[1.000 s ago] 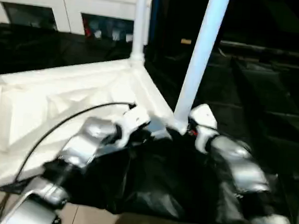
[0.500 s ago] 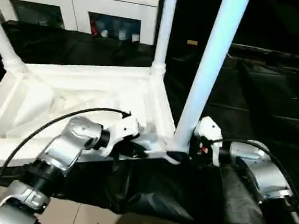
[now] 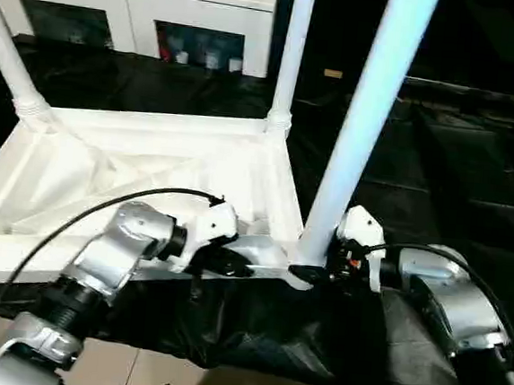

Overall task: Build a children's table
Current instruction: Rotate leg to tighten

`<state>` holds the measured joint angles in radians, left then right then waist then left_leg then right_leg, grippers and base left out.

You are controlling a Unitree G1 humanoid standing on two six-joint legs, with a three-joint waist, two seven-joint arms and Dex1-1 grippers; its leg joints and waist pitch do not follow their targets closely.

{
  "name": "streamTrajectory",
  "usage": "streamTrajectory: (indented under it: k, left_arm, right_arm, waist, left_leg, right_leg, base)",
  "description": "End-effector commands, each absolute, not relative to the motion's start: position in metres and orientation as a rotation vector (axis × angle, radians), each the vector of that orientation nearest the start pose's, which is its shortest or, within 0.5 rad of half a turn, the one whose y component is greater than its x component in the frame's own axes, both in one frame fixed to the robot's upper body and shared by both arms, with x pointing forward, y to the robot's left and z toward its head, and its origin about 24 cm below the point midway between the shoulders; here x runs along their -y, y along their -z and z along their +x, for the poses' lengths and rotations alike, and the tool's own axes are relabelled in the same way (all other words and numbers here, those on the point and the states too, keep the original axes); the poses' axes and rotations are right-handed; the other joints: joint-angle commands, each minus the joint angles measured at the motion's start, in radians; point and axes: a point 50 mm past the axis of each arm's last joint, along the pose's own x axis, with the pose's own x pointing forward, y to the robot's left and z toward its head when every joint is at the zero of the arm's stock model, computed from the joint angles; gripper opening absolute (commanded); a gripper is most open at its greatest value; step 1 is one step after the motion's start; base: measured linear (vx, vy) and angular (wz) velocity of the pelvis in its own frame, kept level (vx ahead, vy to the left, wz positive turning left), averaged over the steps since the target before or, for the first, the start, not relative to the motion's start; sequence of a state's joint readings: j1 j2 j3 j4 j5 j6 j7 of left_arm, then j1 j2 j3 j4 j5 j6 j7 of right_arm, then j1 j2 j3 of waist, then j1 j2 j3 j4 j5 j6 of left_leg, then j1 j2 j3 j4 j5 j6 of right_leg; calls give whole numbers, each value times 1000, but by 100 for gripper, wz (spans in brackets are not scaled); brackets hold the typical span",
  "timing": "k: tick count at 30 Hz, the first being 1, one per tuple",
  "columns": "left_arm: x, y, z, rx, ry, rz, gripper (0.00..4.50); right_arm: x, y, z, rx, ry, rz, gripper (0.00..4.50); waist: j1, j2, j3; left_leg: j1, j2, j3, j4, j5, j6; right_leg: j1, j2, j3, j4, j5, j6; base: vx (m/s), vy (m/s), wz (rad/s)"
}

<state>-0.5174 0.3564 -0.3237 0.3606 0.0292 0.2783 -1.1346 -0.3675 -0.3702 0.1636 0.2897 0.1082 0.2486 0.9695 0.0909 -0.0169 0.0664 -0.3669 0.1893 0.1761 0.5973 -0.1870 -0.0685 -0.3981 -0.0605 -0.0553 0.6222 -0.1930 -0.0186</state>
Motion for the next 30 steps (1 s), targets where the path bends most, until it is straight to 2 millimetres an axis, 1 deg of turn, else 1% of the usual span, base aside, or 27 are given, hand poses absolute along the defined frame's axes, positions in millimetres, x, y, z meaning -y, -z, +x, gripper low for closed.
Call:
streamTrajectory:
  k: [1, 2, 3, 4, 5, 6, 7, 8, 9, 10, 11, 12, 13, 14, 17, 19, 20, 21, 22, 23, 24, 25, 26, 27, 28, 29, 30]
  left_arm:
    - [-95, -70, 323, -334, 1125, 331, 0]
    - [-90, -70, 328, -336, 1060, 318, 0]
    - [-86, -70, 331, -339, 1017, 311, 0]
    - [-84, -70, 333, -338, 999, 302, 0]
    - [-79, -71, 335, -330, 961, 284, 0]
    - [-79, -71, 335, -330, 961, 284, 0]
    - [-73, -72, 337, -319, 931, 277, 0]
    - [-66, -71, 339, -310, 909, 281, 0]
    - [-63, -71, 339, -304, 911, 284, 0]
    - [-61, -71, 338, -302, 917, 284, 0]
    - [-58, -71, 337, -300, 925, 285, 0]
    - [-58, -71, 337, -299, 930, 287, 0]
    - [-57, -70, 335, -295, 947, 292, 0]
    - [-57, -70, 333, -293, 965, 298, 0]
    - [-61, -70, 326, -277, 1033, 310, 0]
    - [-65, -69, 322, -258, 1080, 322, 0]
    - [-68, -68, 319, -260, 1096, 329, 0]
    - [-70, -68, 318, -262, 1105, 334, 0]
    - [-72, -67, 316, -266, 1117, 334, 0]
    - [-74, -66, 314, -272, 1131, 332, 0]
    - [-79, -66, 311, -274, 1162, 339, 0]
    - [-82, -66, 309, -272, 1183, 340, 0]
    - [-84, -67, 308, -269, 1194, 341, 0]
    - [-87, -67, 307, -269, 1201, 343, 0]
    - [-88, -67, 307, -268, 1209, 347, 0]
    - [-91, -67, 304, -274, 1243, 352, 0]
    - [-92, -67, 304, -274, 1246, 353, 0]
  right_arm:
    - [118, -37, 299, -345, -971, -152, 274]
    - [112, -34, 305, -340, -880, -128, 274]
    - [107, -32, 309, -336, -819, -102, 274]
    - [104, -31, 310, -338, -787, -87, 274]
    - [97, -29, 314, -350, -716, -58, 274]
    - [97, -29, 314, -350, -716, -58, 274]
    - [90, -28, 318, -347, -652, -47, 274]
    - [80, -28, 322, -341, -578, -37, 274]
    - [76, -29, 324, -331, -560, -26, 274]
    - [72, -31, 325, -321, -557, -16, 274]
    - [68, -33, 326, -304, -565, -17, 309]
    - [68, -34, 326, -301, -570, -17, 309]
    - [66, -36, 326, -290, -589, -17, 309]
    - [65, -37, 325, -282, -618, -11, 344]
    - [71, -41, 323, -254, -683, -76, 356]
    - [79, -42, 322, -253, -729, -103, 384]
    - [83, -44, 320, -248, -758, -120, 384]
    - [86, -45, 320, -244, -776, -133, 384]
    - [90, -46, 319, -239, -793, -147, 384]
    - [94, -47, 319, -235, -811, -162, 384]
    - [104, -49, 317, -233, -845, -179, 384]
    - [111, -52, 316, -233, -877, -172, 384]
    - [115, -54, 315, -232, -901, -160, 384]
    - [118, -56, 314, -230, -926, -168, 384]
    - [121, -57, 313, -229, -947, -183, 384]
    - [126, -59, 309, -238, -1004, -212, 384]
    - [127, -59, 309, -238, -1007, -213, 384]
  waist:
    - [-9, -13, -61]
    - [-13, -12, -60]
    - [-13, -8, -62]
    - [-15, -10, -62]
    - [-17, -6, -62]
    - [-19, -6, -65]
    - [-22, -5, -66]
    - [-22, -6, -67]
    - [-27, -5, -69]
    - [-27, -5, -72]
    - [-28, -5, -73]
    - [-28, -4, -74]
    - [-28, -5, -74]
    - [-27, -5, -75]
    - [-26, -3, -76]
    - [-27, -2, -77]
    - [-28, -3, -76]
    - [-26, 0, -77]
    - [-28, -1, -77]
    - [-29, -2, -75]
    - [-28, -2, -74]
    - [-28, -6, -74]
    - [-26, -7, -73]
    - [-26, -5, -71]
    - [-24, -7, -71]
    - [-22, -11, -71]
    - [-21, -10, -71]
  left_leg:
    - [12, 39, -10, -71, -191, 20]
    - [12, 37, -10, -71, -200, 9]
    - [17, 36, -13, -72, -218, -4]
    - [17, 36, -14, -73, -220, -8]
    - [14, 37, -16, -75, -221, -10]
    - [16, 37, -17, -75, -222, -13]
    - [13, 38, -16, -75, -207, -7]
    - [11, 38, -17, -76, -199, -6]
    - [10, 34, -14, -74, -183, -4]
    - [8, 34, -14, -73, -166, 2]
    - [5, 34, -12, -70, -150, 13]
    - [5, 34, -13, -70, -143, 18]
    - [4, 34, -12, -70, -137, 24]
    - [3, 35, -11, -68, -119, 37]
    - [2, 36, -11, -68, -113, 52]
    - [2, 37, -11, -67, -105, 60]
    - [1, 37, -11, -67, -104, 62]
    - [2, 38, -11, -67, -106, 64]
    - [2, 38, -10, -67, -105, 68]
    - [2, 37, -10, -67, -110, 68]
    - [3, 38, -9, -67, -124, 67]
    - [3, 39, -9, -67, -130, 68]
    - [5, 40, -9, -67, -138, 72]
    - [5, 41, -8, -68, -143, 73]
    - [6, 41, -8, -68, -144, 71]
    - [8, 42, -8, -68, -144, 73]
    - [7, 42, -9, -68, -143, 72]
  right_leg:
    - [39, -83, 49, -96, -349, -168]
    - [37, -83, 47, -97, -376, -165]
    - [35, -86, 46, -105, -429, -146]
    - [36, -87, 46, -105, -437, -140]
    - [36, -86, 47, -107, -436, -133]
    - [36, -85, 47, -104, -418, -134]
    - [37, -84, 49, -100, -370, -142]
    - [39, -84, 49, -99, -350, -146]
    - [39, -81, 49, -96, -314, -155]
    - [43, -83, 49, -91, -281, -161]
    - [46, -81, 50, -88, -245, -166]
    - [47, -82, 50, -86, -230, -168]
    - [47, -82, 50, -85, -217, -170]
    - [49, -80, 50, -81, -174, -180]
    - [53, -82, 49, -77, -153, -190]
    - [54, -81, 48, -76, -132, -196]
    - [54, -81, 48, -76, -128, -197]
    - [56, -82, 48, -76, -121, -201]
    - [55, -80, 48, -75, -115, -204]
    - [55, -80, 48, -76, -123, -205]
    - [54, -81, 48, -79, -147, -204]
    - [55, -82, 49, -79, -155, -204]
    - [53, -83, 50, -81, -176, -201]
    - [50, -82, 50, -82, -191, -200]
    - [50, -81, 49, -84, -201, -195]
    - [48, -81, 50, -83, -208, -194]
    - [49, -82, 50, -82, -212, -193]
  base:
    - [0, 0, 0]
    - [0, 0, 0]
    - [0, 0, 0]
    - [0, 0, 0]
    - [0, 0, 0]
    - [0, 0, 0]
    - [0, 0, 0]
    - [0, 0, 0]
    - [0, 0, 0]
    - [0, 0, 0]
    - [0, 0, 0]
    - [0, 0, 0]
    - [0, 0, 0]
    - [0, 0, 0]
    - [0, 0, 0]
    - [0, 0, 0]
    - [0, 0, 0]
    - [0, 0, 0]
    - [0, 0, 0]
    - [0, 0, 0]
    - [0, 0, 0]
    - [0, 0, 0]
    - [0, 0, 0]
    - [0, 0, 0]
    - [0, 0, 0]
    - [0, 0, 0]
    - [0, 0, 0]
